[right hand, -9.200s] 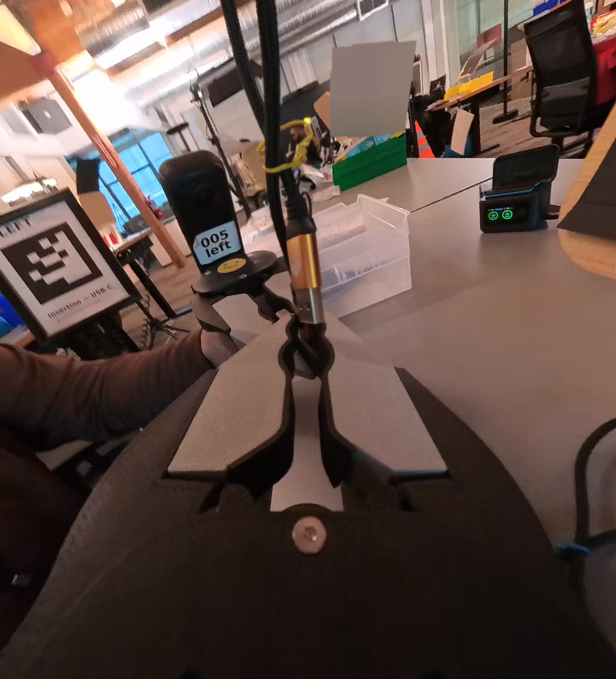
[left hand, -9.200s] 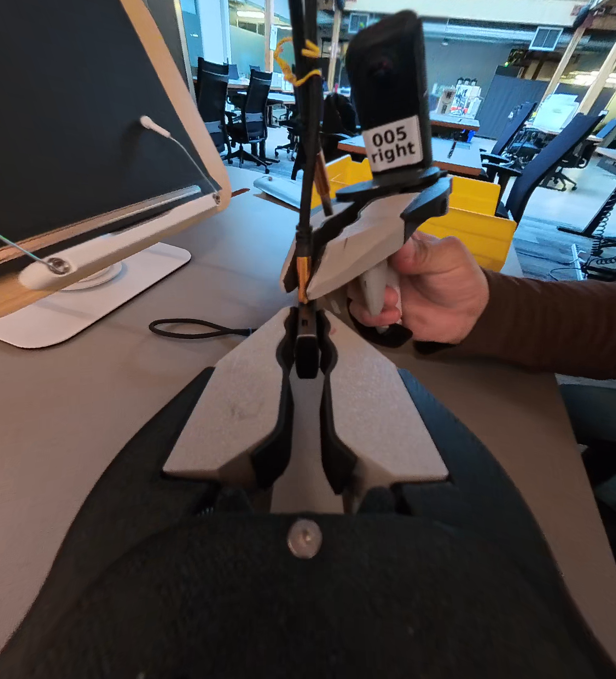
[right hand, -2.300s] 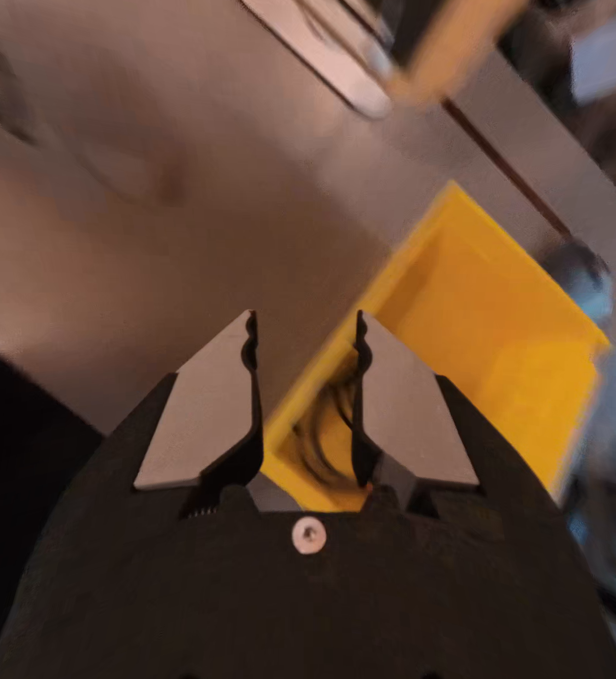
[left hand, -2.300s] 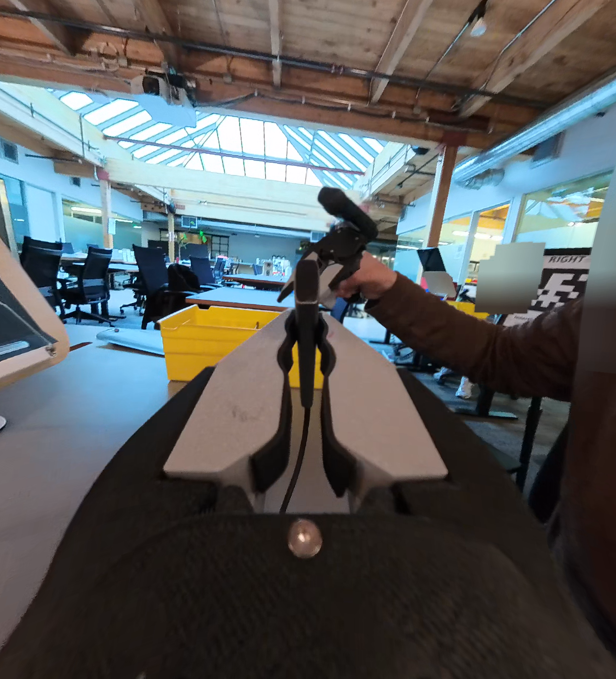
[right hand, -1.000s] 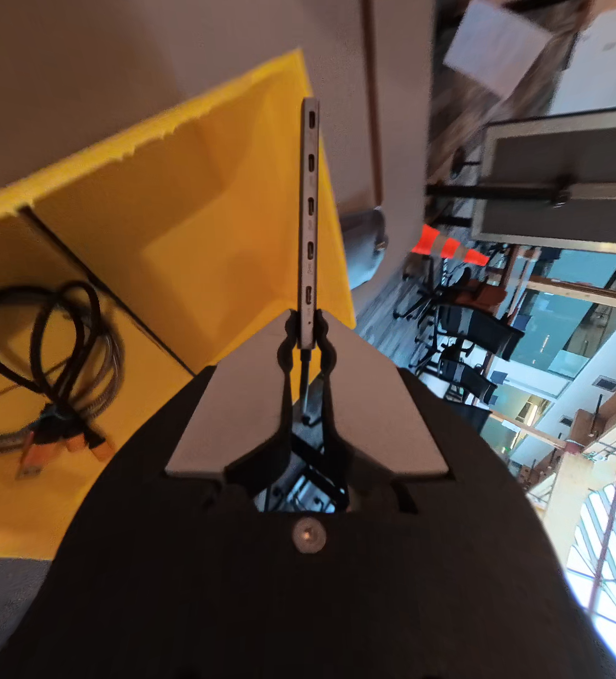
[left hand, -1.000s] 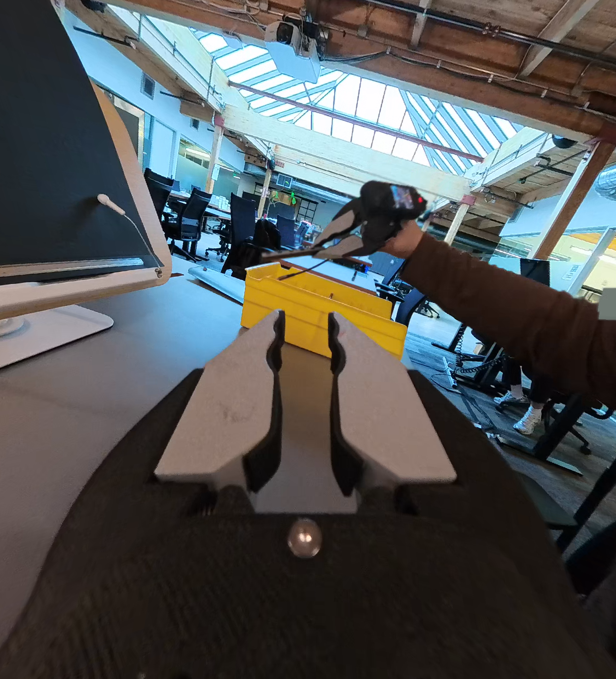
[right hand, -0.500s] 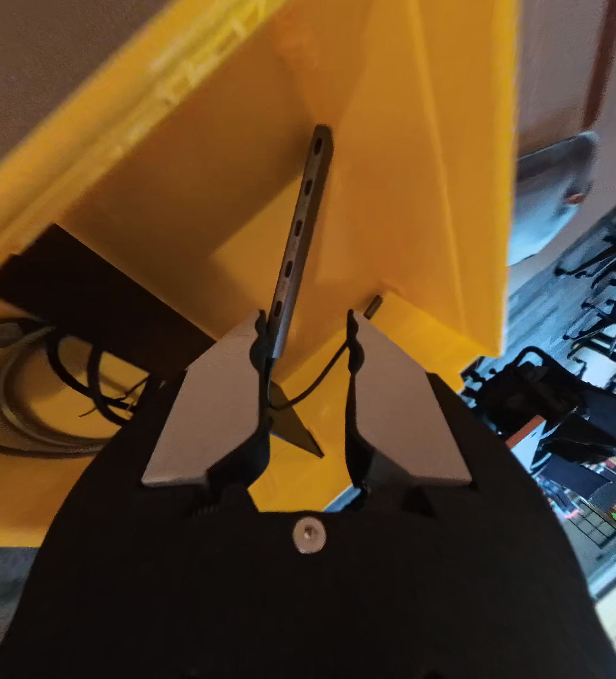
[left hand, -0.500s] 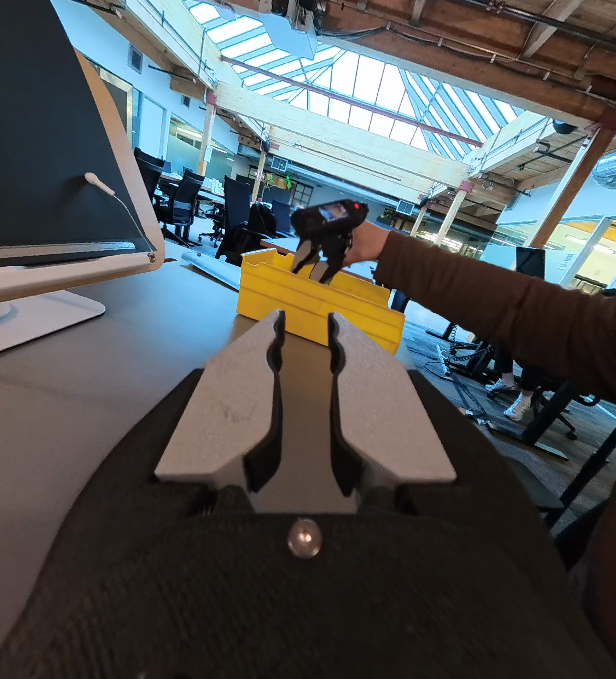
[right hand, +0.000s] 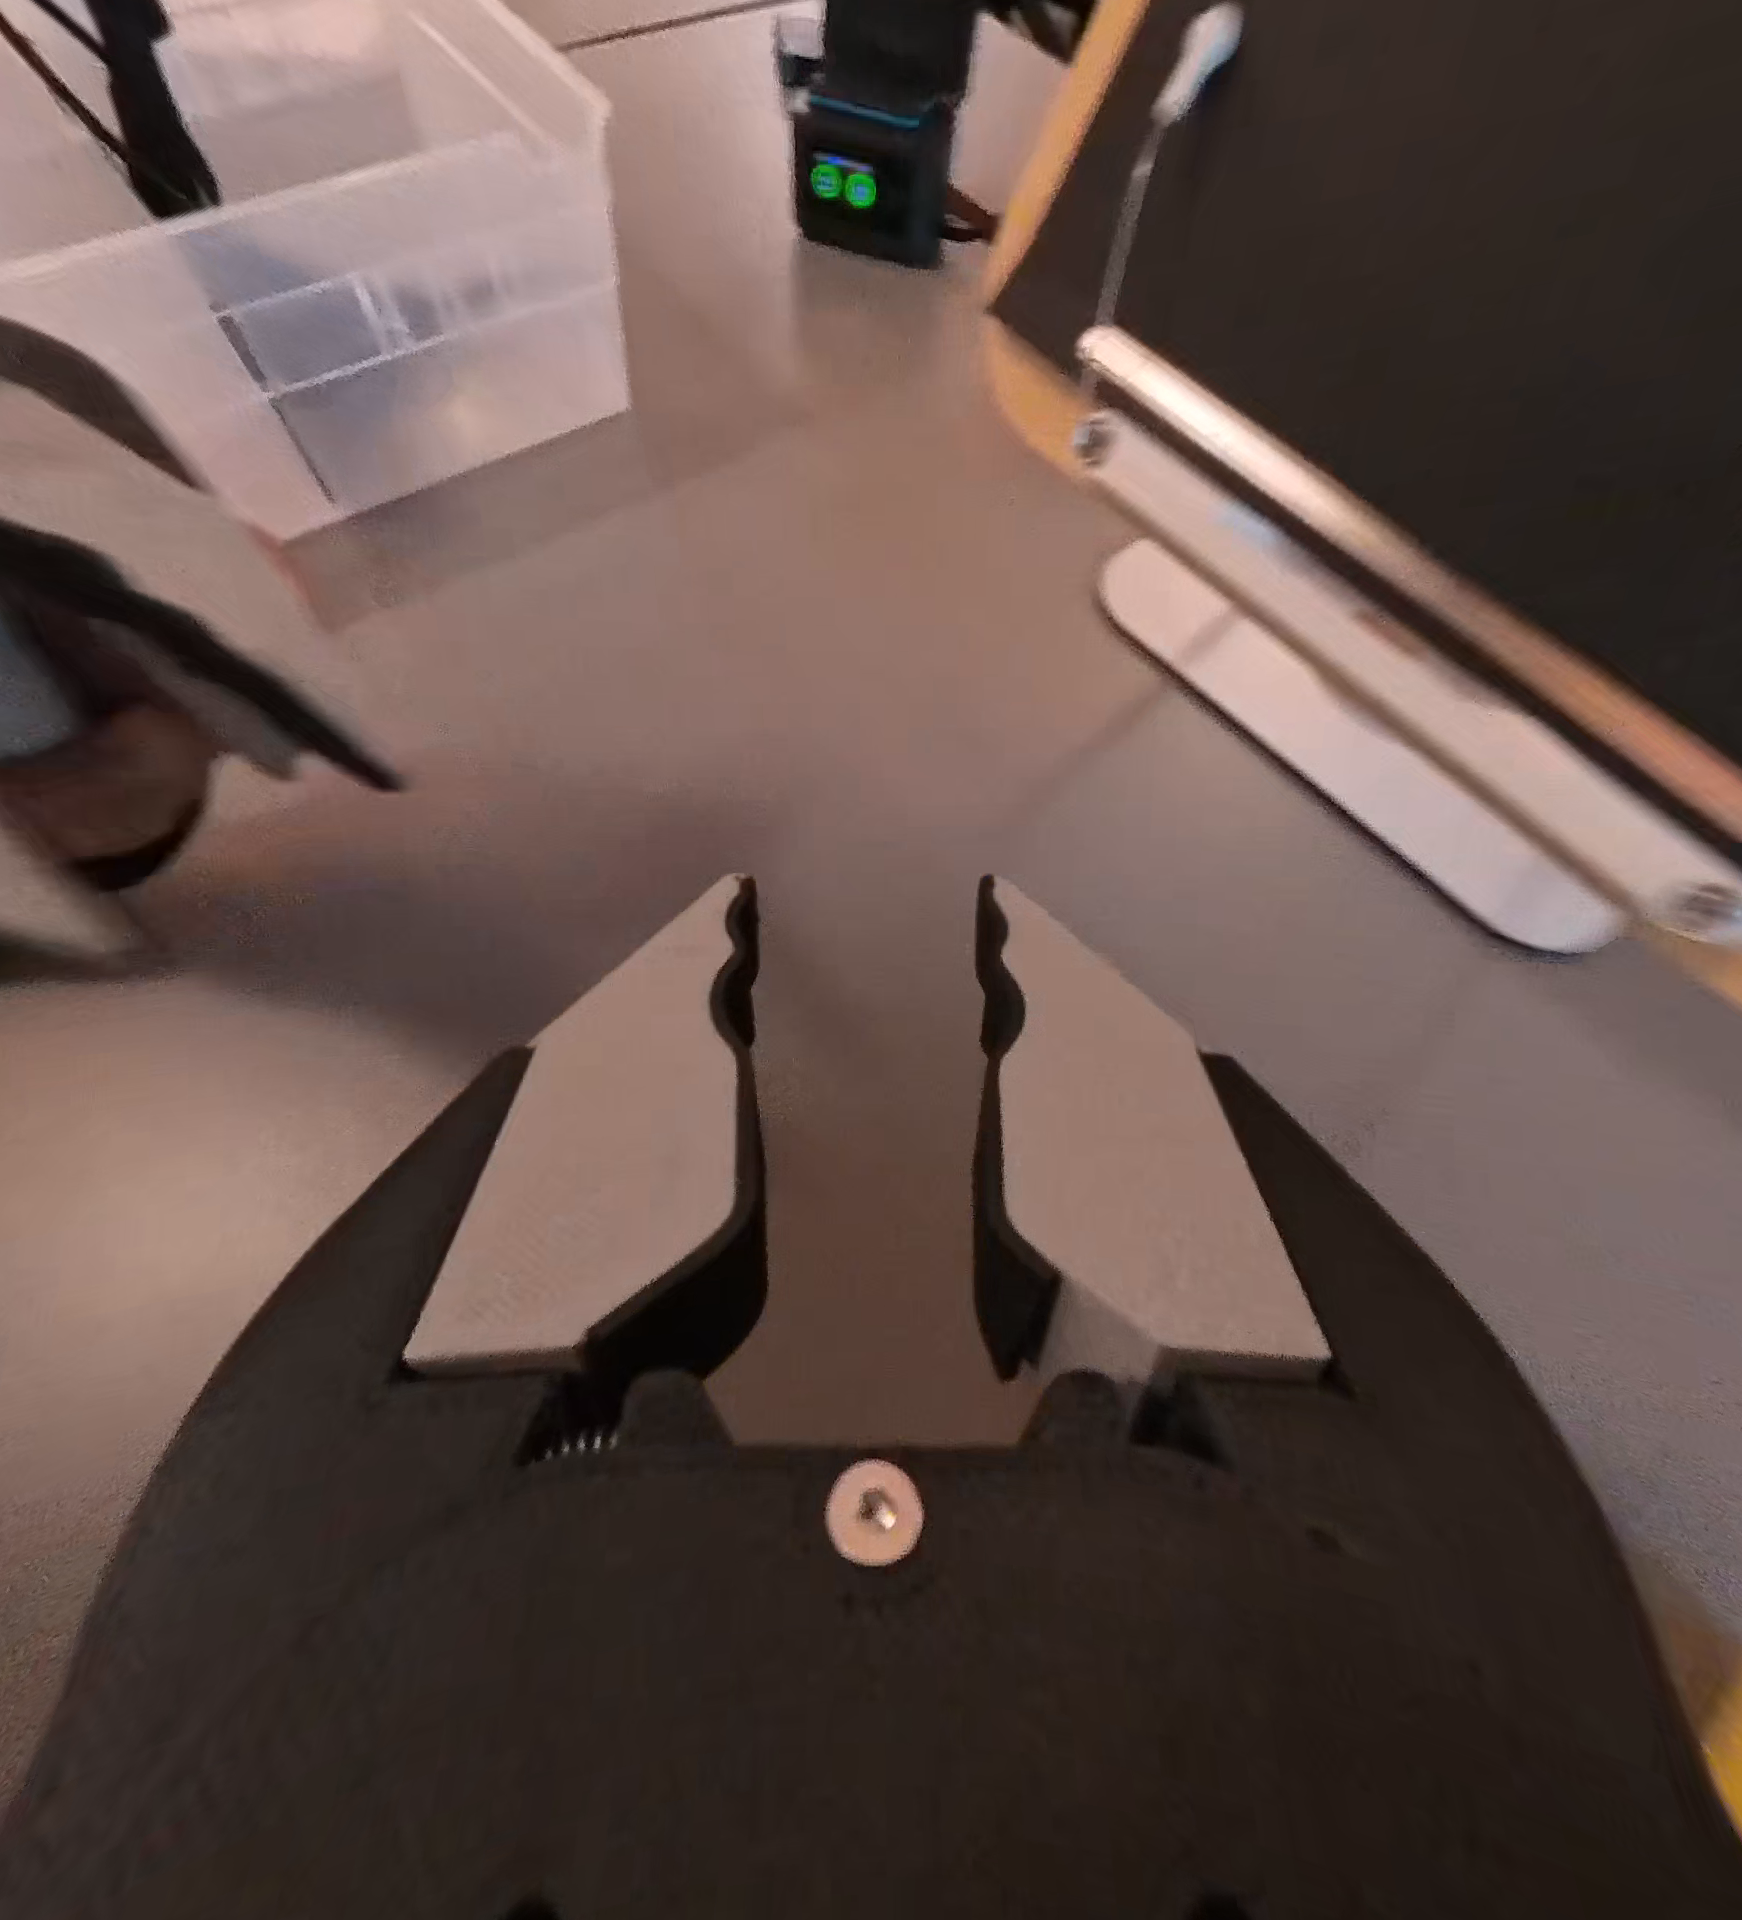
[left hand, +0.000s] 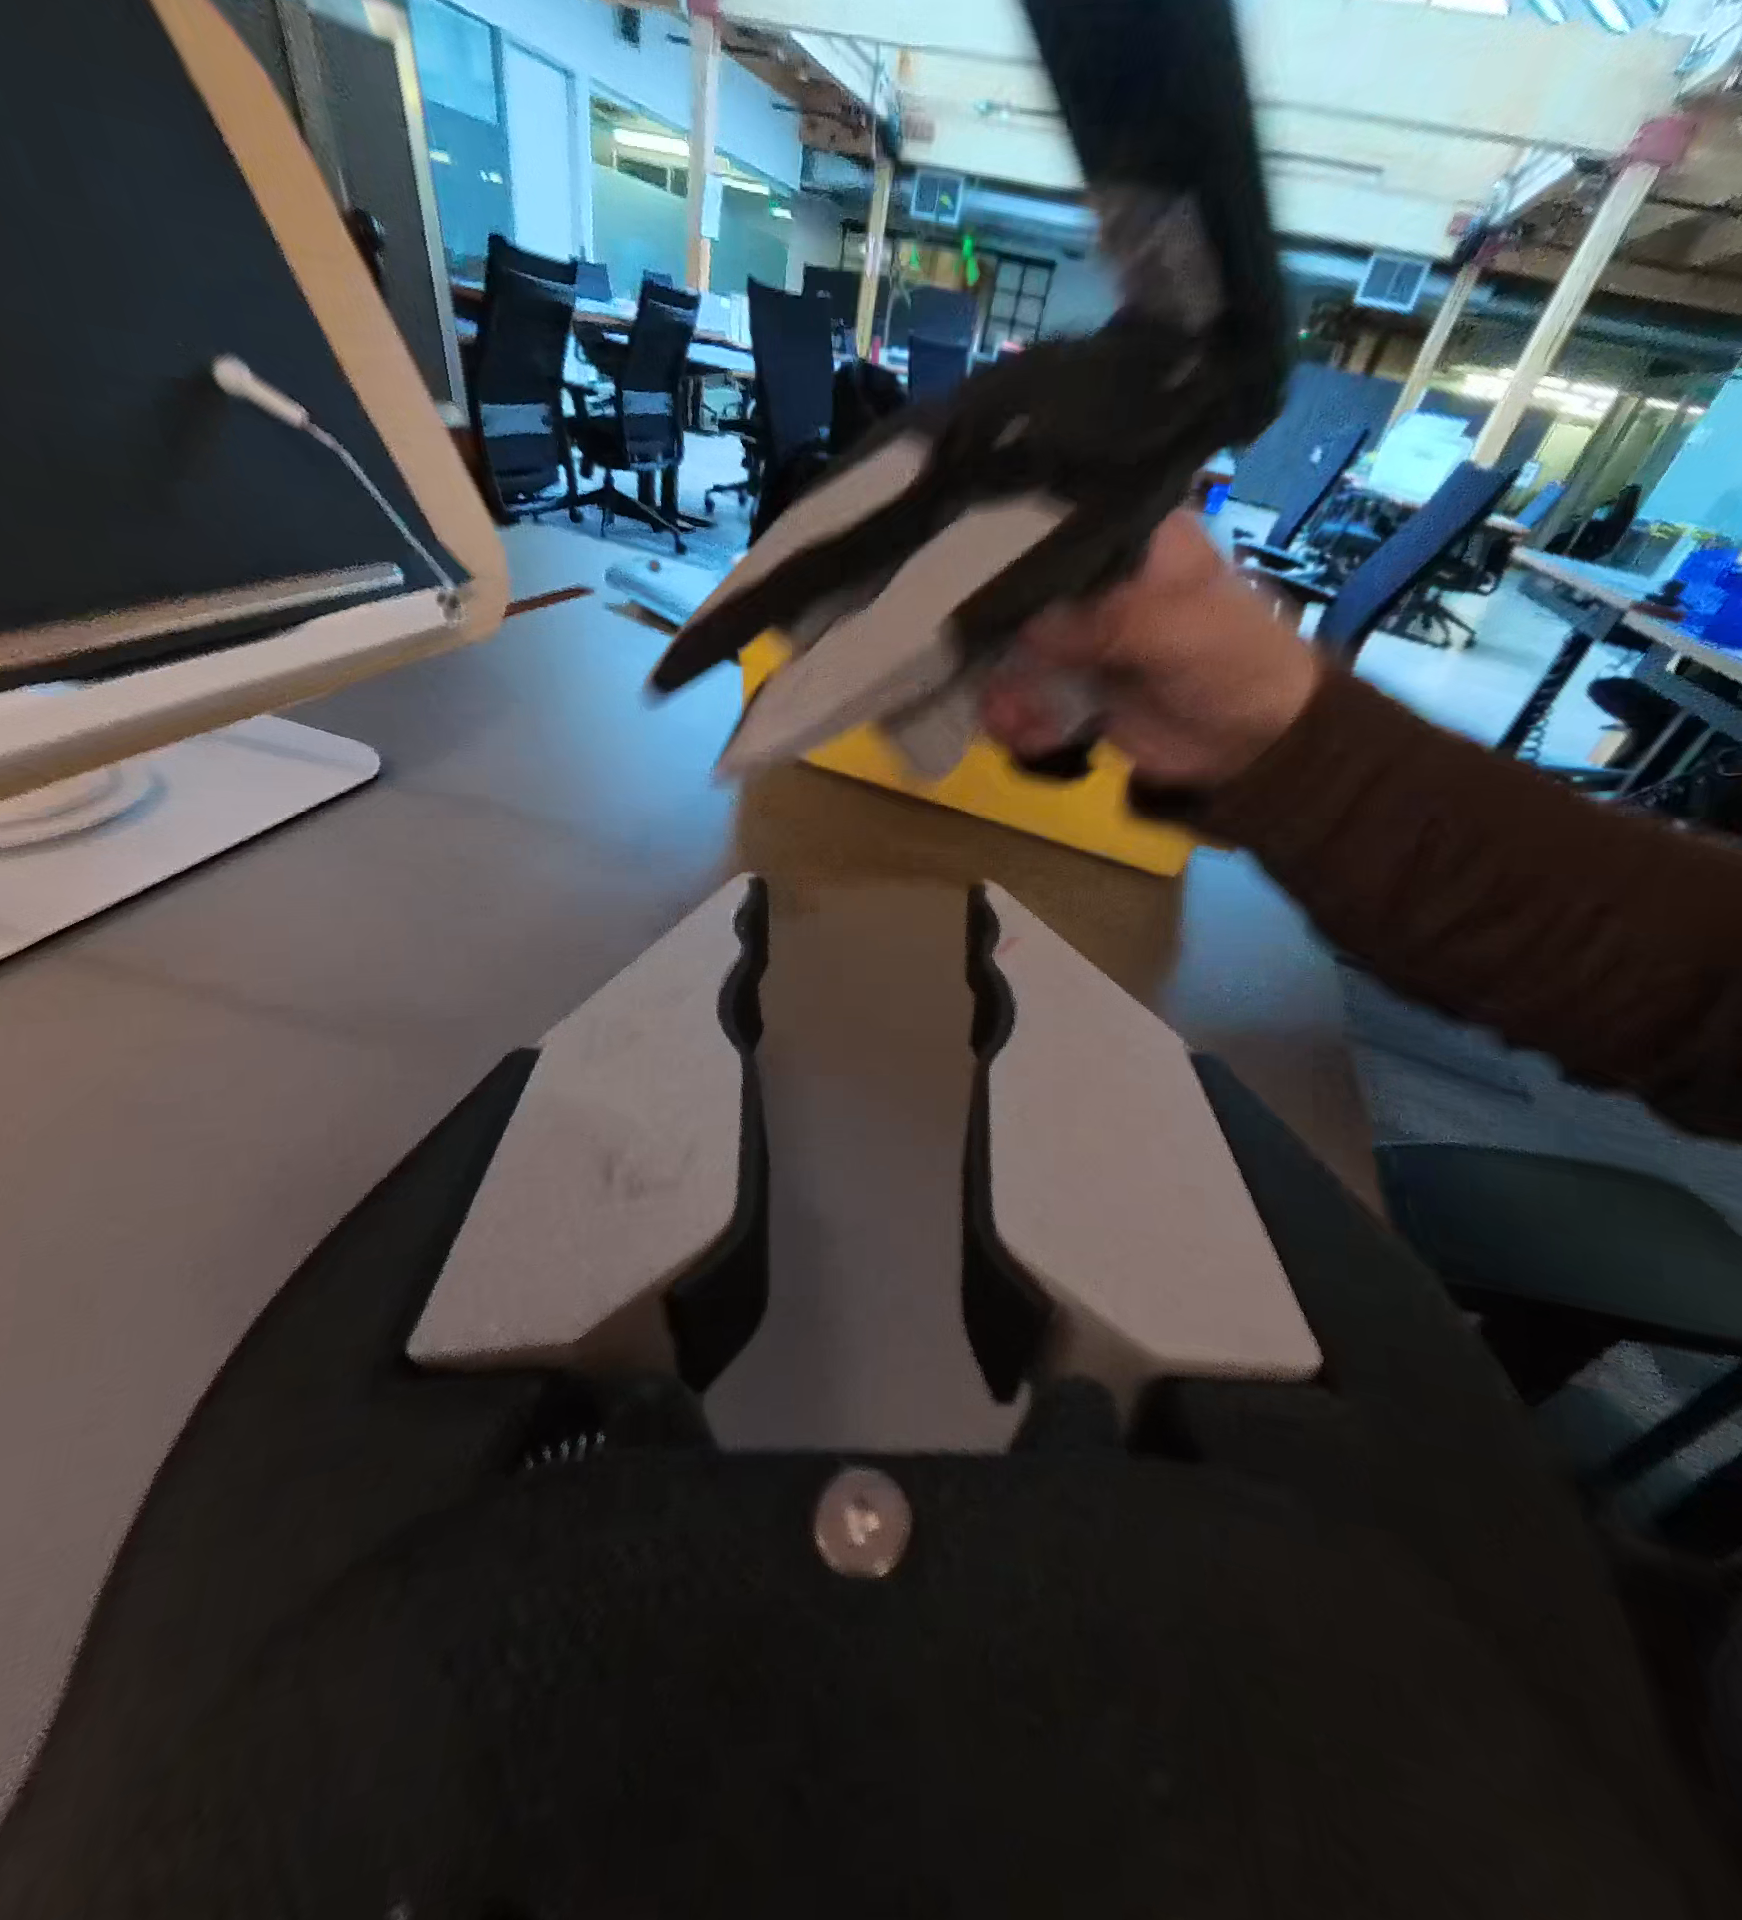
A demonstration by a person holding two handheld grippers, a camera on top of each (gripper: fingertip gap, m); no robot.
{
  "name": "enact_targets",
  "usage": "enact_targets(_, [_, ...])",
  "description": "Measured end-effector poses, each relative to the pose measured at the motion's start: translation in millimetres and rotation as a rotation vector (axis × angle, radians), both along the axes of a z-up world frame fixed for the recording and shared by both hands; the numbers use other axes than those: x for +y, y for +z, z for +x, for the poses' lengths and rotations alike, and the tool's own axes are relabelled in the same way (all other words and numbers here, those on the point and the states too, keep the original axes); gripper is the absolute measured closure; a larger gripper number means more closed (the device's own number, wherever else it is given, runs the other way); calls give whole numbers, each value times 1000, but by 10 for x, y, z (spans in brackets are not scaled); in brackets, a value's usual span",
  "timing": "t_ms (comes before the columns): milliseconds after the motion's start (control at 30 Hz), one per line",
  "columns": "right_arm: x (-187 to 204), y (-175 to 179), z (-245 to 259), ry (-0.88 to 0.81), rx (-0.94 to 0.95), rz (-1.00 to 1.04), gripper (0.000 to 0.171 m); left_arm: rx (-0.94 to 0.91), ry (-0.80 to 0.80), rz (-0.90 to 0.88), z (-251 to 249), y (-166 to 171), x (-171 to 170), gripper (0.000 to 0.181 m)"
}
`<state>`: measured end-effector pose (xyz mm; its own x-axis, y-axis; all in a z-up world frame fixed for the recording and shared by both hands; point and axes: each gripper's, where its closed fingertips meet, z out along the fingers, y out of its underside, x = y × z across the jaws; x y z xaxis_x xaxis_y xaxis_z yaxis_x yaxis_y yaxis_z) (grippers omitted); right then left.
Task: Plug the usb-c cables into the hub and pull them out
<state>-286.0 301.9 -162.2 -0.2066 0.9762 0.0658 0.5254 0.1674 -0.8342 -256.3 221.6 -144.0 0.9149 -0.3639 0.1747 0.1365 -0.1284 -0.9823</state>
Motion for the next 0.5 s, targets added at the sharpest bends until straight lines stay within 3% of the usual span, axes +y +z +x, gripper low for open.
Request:
enact_targets(133, [-326,-474,-377,70,-2,-97,133,192,201,-78,-177,293,-434,144])
enact_targets(233, [-477,-582,-457,127,-22,-178,131,292,425,-141,-755,636,-925,141])
enact_targets(333, [-440,-684,-428,127,-23,-114,139,359,696,-227,-1712,914,-1548,135])
enact_targets(433, [-460,-803,-372,129,-64,-141,139,410,1054,-427,-2881,856,-2325,129])
enact_targets(500, [-485,-839,-375,132,-77,-172,139,355,1135,-613,-3332,551,-2675,121])
